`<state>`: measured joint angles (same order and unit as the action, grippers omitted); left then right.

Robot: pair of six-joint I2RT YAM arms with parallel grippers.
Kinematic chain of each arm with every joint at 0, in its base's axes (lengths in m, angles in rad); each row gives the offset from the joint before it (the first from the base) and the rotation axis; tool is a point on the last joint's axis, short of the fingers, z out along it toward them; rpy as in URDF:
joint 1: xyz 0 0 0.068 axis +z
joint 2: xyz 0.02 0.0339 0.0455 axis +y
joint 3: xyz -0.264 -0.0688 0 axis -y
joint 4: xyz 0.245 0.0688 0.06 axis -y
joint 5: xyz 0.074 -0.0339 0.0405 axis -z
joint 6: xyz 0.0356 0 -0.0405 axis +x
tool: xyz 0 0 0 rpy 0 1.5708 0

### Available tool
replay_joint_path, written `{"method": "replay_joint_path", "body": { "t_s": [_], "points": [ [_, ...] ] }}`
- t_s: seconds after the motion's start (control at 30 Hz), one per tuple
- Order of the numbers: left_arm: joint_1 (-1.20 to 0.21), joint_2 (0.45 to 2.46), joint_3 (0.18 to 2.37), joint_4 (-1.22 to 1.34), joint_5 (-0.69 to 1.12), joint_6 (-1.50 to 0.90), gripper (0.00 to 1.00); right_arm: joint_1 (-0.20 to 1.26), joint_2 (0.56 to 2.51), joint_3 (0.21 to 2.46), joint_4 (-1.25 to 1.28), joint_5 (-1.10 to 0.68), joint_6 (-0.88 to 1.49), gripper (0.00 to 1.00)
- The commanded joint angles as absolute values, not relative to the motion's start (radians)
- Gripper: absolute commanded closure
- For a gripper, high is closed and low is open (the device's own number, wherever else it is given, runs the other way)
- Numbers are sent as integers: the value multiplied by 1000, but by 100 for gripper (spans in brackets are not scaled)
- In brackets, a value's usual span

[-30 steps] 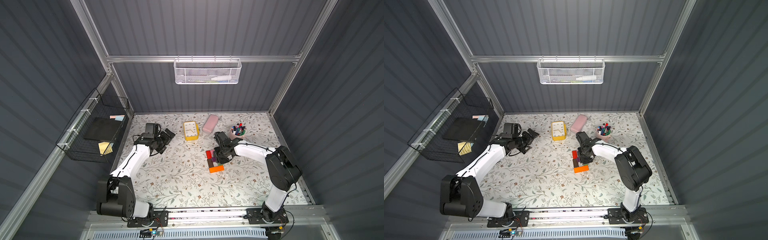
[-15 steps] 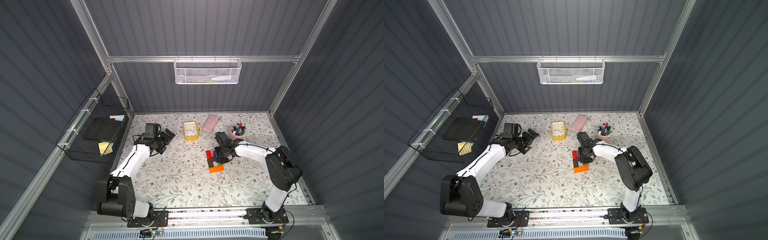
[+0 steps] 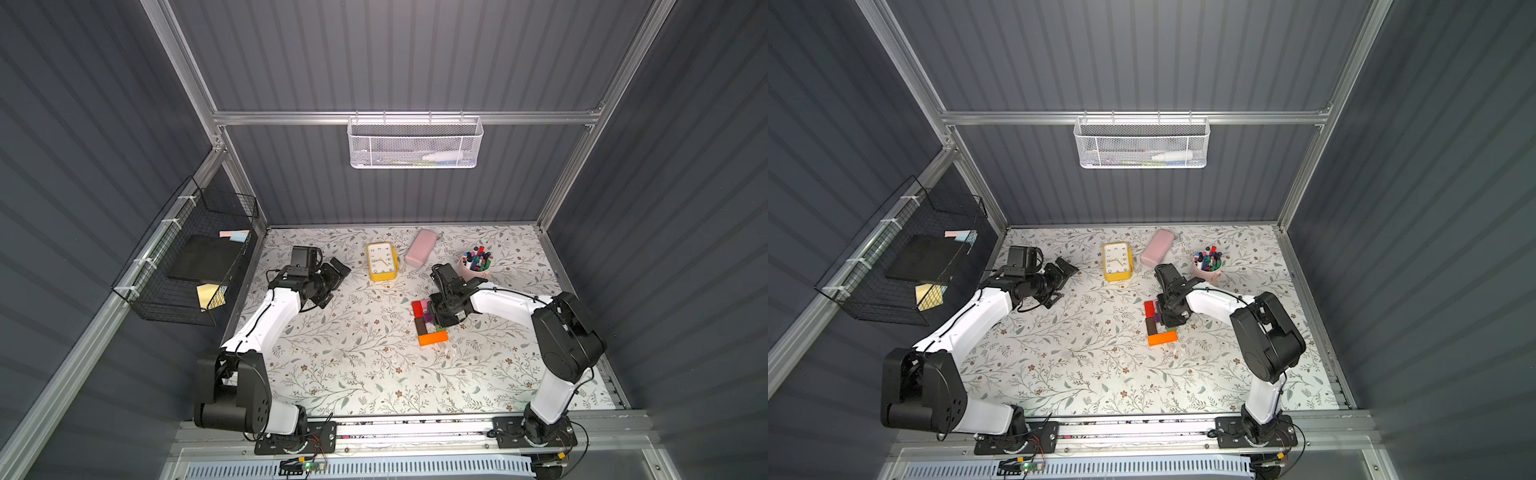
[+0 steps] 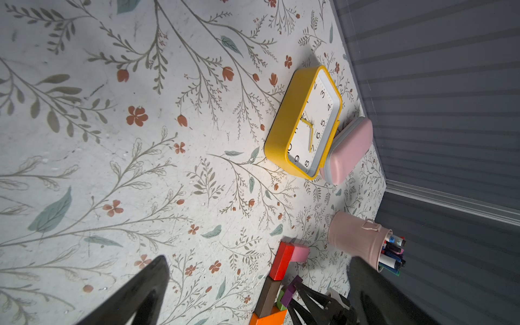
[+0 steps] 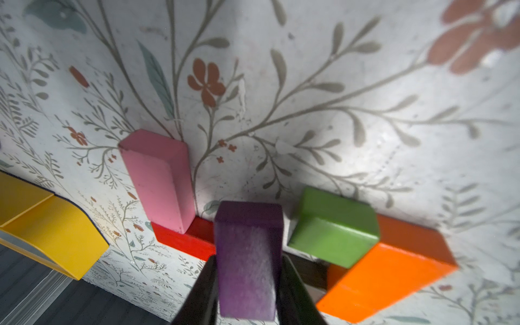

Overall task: Assemble the number 6 with building blocks
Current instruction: Assemble the building block at the center of the board.

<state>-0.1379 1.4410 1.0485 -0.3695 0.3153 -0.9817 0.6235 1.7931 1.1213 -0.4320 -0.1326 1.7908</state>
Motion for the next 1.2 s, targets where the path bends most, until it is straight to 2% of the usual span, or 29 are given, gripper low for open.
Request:
{"method": "replay_joint_path", "body": {
  "t_s": [0.0, 1.17],
  "points": [
    [-146, 1454, 1078, -391, 311, -957, 1, 617, 1764, 1123, -449, -126, 1920, 69],
    [-146, 1462, 1076, -387, 309, -959, 1, 603, 1758, 1099, -425, -140, 1907, 65]
  ]
}}
